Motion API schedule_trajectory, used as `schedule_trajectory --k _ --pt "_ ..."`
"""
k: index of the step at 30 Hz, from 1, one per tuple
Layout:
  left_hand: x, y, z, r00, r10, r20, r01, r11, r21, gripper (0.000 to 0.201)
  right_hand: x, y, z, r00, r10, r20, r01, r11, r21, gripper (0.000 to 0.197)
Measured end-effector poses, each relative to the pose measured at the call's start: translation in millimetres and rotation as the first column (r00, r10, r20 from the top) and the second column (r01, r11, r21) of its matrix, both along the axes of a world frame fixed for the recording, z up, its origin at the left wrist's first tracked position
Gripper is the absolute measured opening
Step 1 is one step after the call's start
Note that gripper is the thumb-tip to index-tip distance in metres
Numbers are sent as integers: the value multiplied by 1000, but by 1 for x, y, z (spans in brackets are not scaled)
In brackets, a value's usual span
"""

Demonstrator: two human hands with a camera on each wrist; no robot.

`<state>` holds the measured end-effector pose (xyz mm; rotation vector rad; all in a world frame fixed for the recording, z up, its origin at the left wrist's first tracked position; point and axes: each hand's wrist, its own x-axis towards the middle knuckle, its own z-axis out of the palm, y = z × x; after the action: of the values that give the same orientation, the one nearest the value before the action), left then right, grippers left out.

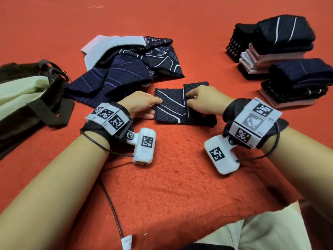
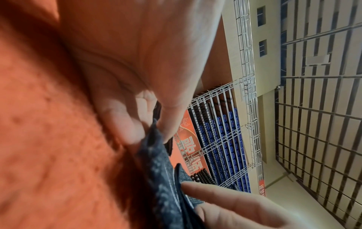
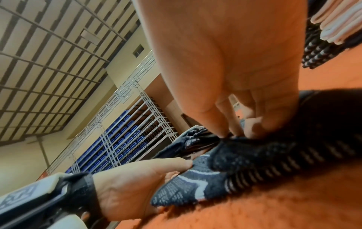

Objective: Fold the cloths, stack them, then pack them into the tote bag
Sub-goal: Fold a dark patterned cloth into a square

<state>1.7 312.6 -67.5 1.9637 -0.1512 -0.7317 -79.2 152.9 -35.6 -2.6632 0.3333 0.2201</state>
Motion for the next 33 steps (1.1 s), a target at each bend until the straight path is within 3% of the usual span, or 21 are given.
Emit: schedule_trajectory --k 3,7,11,13,17,20,22,24,28,33 --pt "-1 0 0 1000 -2 3 2 1000 -1 10 -3 -8 0 994 100 -43 -104 990 -101 41" --pt "-3 1 2 1000 -6 6 6 1000 10 13 -7 -21 -3 997 54 -58 -62 986 -155 59" --pt "-11 -9 17 1000 -4 13 5 999 -39 9 -9 -25 -8 995 81 -54 -89 985 -149 63" --pt "-17 -23 29 998 -41 43 45 995 -93 13 -8 -25 -10 995 82 -55 -90 983 -160 64" --pt "-27 -59 46 978 -161 130 162 987 6 18 -9 -26 -12 994 103 -42 -108 983 -149 63" --pt "-32 -79 45 970 -225 91 219 973 72 19 -16 -33 -11 994 102 28 -102 995 -19 63" --pt "-34 -88 43 967 -245 64 239 967 86 18 -25 -39 -10 996 -2 87 -17 975 221 72" --pt "-36 -96 41 964 -263 51 257 962 94 18 -36 -44 -9 994 -76 76 36 903 429 85" --pt "-38 -108 37 946 -324 27 315 934 168 19 -46 -52 -17 997 -78 25 60 904 424 99" --pt "-34 -111 37 939 -340 -44 342 918 201 26 -40 -56 -27 965 -251 70 175 823 541 70"
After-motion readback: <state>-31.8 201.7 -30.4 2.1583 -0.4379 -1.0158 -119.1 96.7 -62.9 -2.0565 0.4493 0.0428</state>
